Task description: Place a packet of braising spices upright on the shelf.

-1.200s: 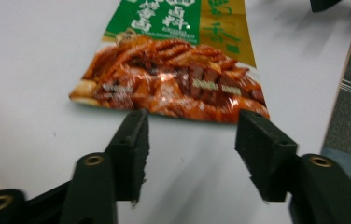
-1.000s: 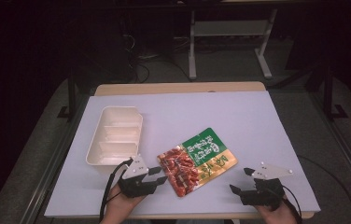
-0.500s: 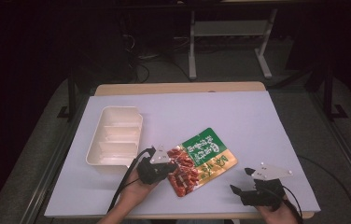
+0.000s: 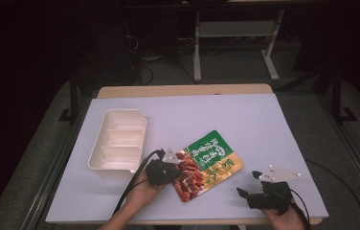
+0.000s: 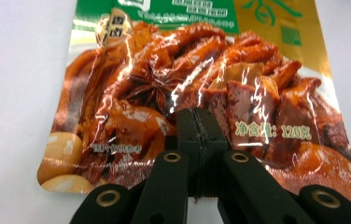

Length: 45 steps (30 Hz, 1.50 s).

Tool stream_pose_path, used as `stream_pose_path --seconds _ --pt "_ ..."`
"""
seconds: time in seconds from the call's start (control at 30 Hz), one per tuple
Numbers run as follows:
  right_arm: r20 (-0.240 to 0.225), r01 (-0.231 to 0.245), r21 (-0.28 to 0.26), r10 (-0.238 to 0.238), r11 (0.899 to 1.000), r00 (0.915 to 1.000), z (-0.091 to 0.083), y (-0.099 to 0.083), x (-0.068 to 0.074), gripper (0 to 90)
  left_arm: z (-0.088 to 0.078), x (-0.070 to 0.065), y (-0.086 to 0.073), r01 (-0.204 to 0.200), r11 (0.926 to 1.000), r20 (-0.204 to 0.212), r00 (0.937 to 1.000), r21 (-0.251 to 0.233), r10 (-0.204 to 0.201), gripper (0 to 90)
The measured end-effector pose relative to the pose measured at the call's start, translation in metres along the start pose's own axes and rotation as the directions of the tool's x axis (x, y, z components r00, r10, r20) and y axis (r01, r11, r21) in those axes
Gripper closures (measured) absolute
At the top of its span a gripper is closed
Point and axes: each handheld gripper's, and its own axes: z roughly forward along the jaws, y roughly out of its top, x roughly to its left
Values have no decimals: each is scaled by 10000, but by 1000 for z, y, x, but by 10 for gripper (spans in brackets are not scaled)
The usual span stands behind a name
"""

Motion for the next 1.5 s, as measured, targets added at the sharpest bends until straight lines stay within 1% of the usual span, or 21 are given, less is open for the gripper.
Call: stream_pose_path --seconds 0.1,0.27,0.33,0.37,0.4,0.43,0.47,0.5,0.57,0.63,0.73,0.77,0.8,0.83,0.9,0.93,1.0,1.23,1.3,1.47,1.5 --pt "-148 -292 -15 292 9996 9995 3 1 -4 192 0 1 0 -88 9999 7 10000 119 88 900" --pt "-41 -605 -98 604 9981 9982 10 10 -13 191 0 2 0 -143 9998 77 9999 118 142 900" --pt "-91 -811 12 811 9967 9967 15 14 -16 193 0 2 0 -121 9999 156 9998 100 120 900" --pt "-48 -805 38 805 9967 9967 18 16 -18 197 0 3 -1 -97 9999 180 9998 81 95 900" --pt "16 -790 181 790 9967 9969 21 18 -20 200 0 3 0 -92 9999 181 9998 76 91 900" --pt "33 -872 243 871 9959 9962 24 22 -24 204 0 3 0 -106 9999 167 9998 107 104 900" --pt "33 -872 243 871 9959 9962 24 22 -24 204 0 2 0 -128 9999 149 9998 91 127 900" --pt "39 -964 265 963 9950 9953 26 24 -27 205 0 2 0 -196 9998 85 9998 94 195 900" --pt "-47 -1358 341 1360 9901 9907 32 28 -36 215 0 1 0 -251 9996 22 9997 135 250 900" --pt "-91 -1446 381 1451 9888 9894 35 29 -39 217 0 1 0 -266 9996 52 9996 134 266 900" --pt "-180 -1584 447 1593 9864 9871 41 32 -44 236 0 3 0 -168 9998 164 9997 83 167 900" --pt "-248 -1661 489 1674 9849 9856 42 33 -44 246 0 3 -1 -165 9998 169 9997 66 164 900" --pt "-278 -1617 510 1633 9855 9862 44 34 -45 247 0 3 -1 -161 9999 170 9997 59 160 900" --pt "-342 -1701 630 1724 9834 9844 48 36 -46 247 0 3 -1 -176 9998 166 9997 84 174 900" --pt "-407 -1730 692 1761 9825 9835 50 36 -46 249 0 2 0 -232 9997 76 9997 100 232 900" --pt "-452 -1749 753 1786 9817 9829 52 36 -45 265 0 1 0 -264 9996 54 9996 133 263 900" --pt "-547 -1643 813 1690 9831 9841 53 36 -44 281 0 1 0 -261 9996 49 9996 126 260 900" --pt "-778 -1624 1026 1707 9814 9822 56 35 -40 333 0 1 0 -226 9997 36 9997 126 225 900" --pt "-809 -1503 1087 1594 9827 9839 57 35 -39 348 0 1 0 -225 9997 33 9997 130 225 900" --pt "-934 -1555 885 1636 9839 9821 55 35 -38 372 0 1 0 -227 9997 23 9997 131 227 900" --pt "-1002 -1610 812 1687 9836 9806 54 35 -37 383 0 1 0 -233 9996 23 9997 133 232 900"
